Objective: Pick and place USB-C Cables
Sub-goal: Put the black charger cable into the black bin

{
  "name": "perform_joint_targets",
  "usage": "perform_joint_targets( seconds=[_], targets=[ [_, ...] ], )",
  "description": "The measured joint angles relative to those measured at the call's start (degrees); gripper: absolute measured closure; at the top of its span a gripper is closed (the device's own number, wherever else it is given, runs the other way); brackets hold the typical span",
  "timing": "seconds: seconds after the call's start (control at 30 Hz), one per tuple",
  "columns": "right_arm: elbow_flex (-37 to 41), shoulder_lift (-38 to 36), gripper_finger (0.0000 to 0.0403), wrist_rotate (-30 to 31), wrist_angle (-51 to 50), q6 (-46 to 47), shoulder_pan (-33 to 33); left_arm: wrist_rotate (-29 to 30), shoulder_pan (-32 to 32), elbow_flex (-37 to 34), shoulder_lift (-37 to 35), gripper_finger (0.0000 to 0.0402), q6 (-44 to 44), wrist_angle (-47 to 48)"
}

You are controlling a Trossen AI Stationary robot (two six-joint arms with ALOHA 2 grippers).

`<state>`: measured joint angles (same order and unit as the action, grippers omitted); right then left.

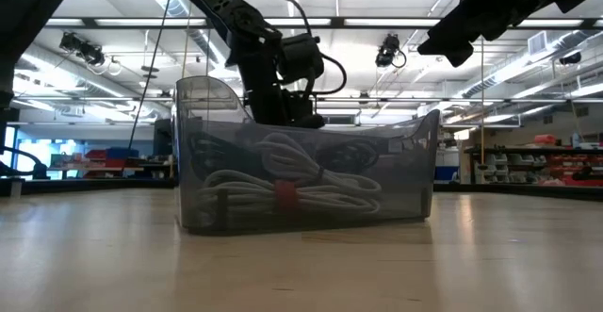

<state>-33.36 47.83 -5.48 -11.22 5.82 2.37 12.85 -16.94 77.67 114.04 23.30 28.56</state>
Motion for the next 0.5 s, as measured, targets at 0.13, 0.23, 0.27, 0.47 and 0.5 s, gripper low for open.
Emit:
perform_joint_targets(
  seconds=[0.13, 0.23, 0.27, 0.47, 0.5],
  targets=[
    [-0.02, 0.00, 0.0237, 0.00, 0.00, -0.02, 0.00, -0.01, 0.14, 0.00, 0.07, 0.0158, 0.32, -0.86],
    [-0.02, 0.00, 0.0237, 0.00, 0.00, -0.02, 0.00, -0.13, 0.21, 0.13, 0.07, 0.0134, 0.13, -0.94],
    [-0.02, 0.00, 0.0237, 0.00, -0.02, -0.02, 0.00, -0.29, 0.20, 0.23, 0.07, 0.0129, -0.20, -1.14],
    [0.00, 0.00, 0.0237, 0.00, 0.00, -0.02, 0.00, -0.89, 0.17, 0.33, 0.48, 0.0116, -1.43, -2.65],
    [-0.01, 0.00, 0.0237, 0.00, -0.01, 0.00, 0.00, -0.86, 0.01, 0.33, 0.48, 0.0116, -1.45, -2.75]
  ],
)
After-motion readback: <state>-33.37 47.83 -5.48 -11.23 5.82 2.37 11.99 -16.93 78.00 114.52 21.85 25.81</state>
